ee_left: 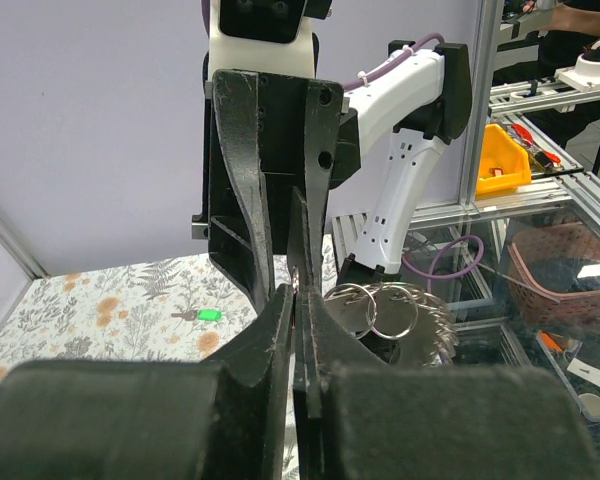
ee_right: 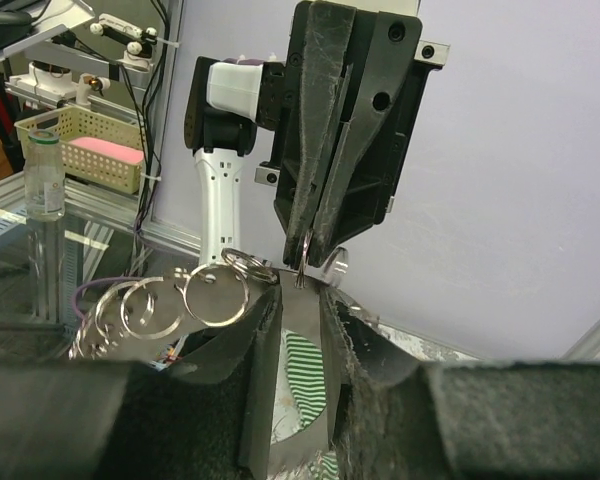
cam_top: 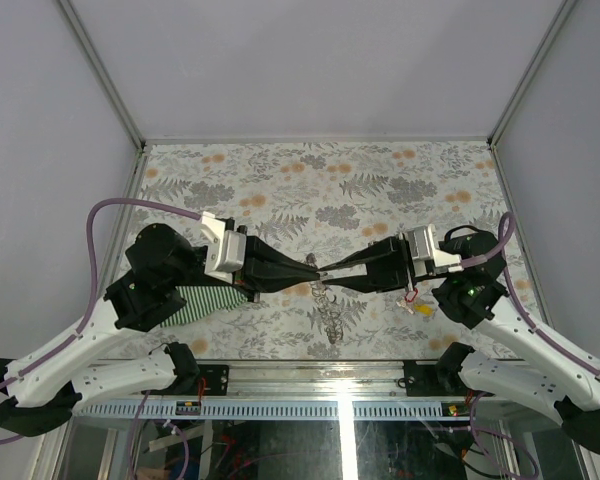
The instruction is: Put the keys on the keyring
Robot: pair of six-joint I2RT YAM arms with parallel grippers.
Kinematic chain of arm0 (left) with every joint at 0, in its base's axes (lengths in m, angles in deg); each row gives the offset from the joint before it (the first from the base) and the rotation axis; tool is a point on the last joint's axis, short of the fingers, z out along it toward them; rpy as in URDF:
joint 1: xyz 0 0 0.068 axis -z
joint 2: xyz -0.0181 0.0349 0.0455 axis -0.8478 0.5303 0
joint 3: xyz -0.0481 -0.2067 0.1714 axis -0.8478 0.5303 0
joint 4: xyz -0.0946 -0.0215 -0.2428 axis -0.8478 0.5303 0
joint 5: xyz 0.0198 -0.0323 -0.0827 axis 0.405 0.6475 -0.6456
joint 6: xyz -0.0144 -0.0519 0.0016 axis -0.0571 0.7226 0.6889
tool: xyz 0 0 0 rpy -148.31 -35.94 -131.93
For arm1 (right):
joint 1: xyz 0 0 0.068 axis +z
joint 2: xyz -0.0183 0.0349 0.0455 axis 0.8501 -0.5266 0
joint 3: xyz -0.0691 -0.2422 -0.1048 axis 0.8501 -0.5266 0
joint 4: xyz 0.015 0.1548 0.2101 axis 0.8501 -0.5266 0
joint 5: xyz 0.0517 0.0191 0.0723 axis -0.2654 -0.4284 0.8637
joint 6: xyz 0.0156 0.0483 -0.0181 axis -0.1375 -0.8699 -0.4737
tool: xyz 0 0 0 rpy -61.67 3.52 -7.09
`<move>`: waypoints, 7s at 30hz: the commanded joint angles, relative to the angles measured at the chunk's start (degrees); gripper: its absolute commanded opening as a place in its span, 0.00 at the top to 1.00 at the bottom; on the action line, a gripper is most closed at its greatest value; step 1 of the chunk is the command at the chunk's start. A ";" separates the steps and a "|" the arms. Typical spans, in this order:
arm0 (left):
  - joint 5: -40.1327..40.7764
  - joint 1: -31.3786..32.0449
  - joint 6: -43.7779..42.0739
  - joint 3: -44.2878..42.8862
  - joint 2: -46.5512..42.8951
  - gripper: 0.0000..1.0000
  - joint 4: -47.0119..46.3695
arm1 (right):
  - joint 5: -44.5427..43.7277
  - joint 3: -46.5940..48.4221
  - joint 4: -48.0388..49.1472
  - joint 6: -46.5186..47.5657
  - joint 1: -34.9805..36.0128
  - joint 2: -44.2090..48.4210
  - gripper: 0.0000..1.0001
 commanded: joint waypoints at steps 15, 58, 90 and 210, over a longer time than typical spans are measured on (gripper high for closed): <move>0.47 0.33 -0.60 -0.17 0.48 1.00 -4.31 | -1.82 1.42 4.25 -0.62 1.68 0.10 0.74; 11.20 0.29 -0.08 -0.20 -5.95 0.69 8.17 | -13.09 14.36 -46.51 66.81 1.89 5.04 1.00; 10.04 0.29 -4.17 -4.35 0.54 0.69 10.08 | -15.34 32.19 -68.35 47.20 2.03 -4.15 1.00; 8.27 0.29 17.99 9.10 -2.00 1.00 -25.82 | -15.02 9.94 -17.89 2.09 5.99 2.99 0.70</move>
